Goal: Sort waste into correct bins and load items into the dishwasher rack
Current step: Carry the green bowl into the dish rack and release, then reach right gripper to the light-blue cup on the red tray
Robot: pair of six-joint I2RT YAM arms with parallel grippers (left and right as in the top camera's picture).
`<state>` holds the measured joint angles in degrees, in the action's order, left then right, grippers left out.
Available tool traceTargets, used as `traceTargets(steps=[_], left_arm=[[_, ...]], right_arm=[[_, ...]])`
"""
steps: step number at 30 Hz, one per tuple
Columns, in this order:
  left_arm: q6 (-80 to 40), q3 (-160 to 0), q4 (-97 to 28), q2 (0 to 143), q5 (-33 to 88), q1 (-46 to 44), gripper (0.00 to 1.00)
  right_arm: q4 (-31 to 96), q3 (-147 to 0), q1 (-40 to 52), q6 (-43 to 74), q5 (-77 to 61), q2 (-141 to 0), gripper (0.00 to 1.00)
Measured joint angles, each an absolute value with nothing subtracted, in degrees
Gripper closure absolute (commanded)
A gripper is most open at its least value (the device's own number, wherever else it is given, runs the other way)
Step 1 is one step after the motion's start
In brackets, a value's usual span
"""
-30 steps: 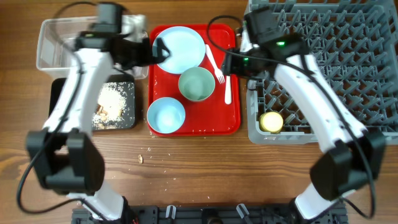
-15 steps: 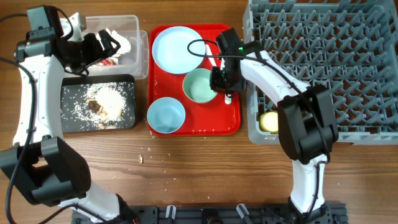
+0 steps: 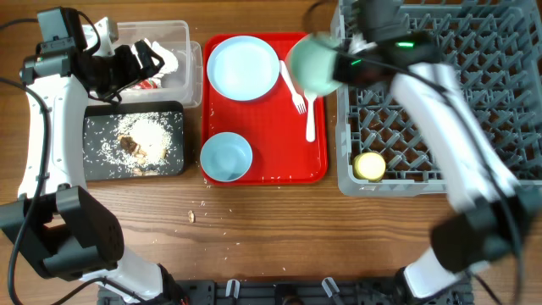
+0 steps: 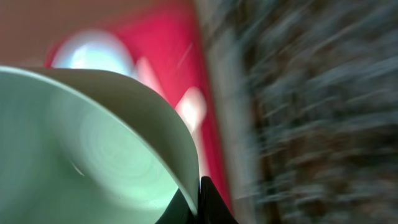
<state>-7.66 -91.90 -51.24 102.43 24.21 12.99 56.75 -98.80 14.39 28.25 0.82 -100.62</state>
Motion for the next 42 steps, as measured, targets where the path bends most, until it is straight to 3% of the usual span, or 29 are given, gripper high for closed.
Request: traceTargets(steps=[4, 13, 21, 36, 38, 40, 42], left_arm=[[-7.66, -91.90, -51.24, 102.43, 24.23, 12.99, 0.00], [-7.66, -91.90, -51.27, 102.43, 24.23, 12.99, 0.00], [-7.66, -91.90, -51.29, 102.43, 24.21, 12.99, 0.00], [-7.66, -91.90, -51.27, 102.43, 24.21, 12.99, 0.00], [-7.66, -91.90, -51.29, 102.43, 24.21, 12.99, 0.00], [-7.66, -91.90, -51.27, 102.43, 24.21, 12.99, 0.00], [-7.66, -91.90, -51.27, 102.43, 24.23, 12.99, 0.00]], right_arm=[[54.15, -100.25, 9.93, 28.42, 27.05, -95.20, 0.96], [30.70, -99.57, 9.80, 14.57, 48.07, -110.61, 0.96], [14.13, -99.42, 10.72, -3.27, 51.72, -118.69, 0.96], [9.61, -99.48, 13.41, -12.80, 53.01, -126.08, 0.96], [9.80, -99.48, 14.22, -13.87, 53.74, -126.19, 0.87], [10.31, -99.48, 15.27, -15.05, 55.31, -126.34, 0.65], [11.35, -99.46, 17.17, -15.94, 56.64, -126.50, 0.55]])
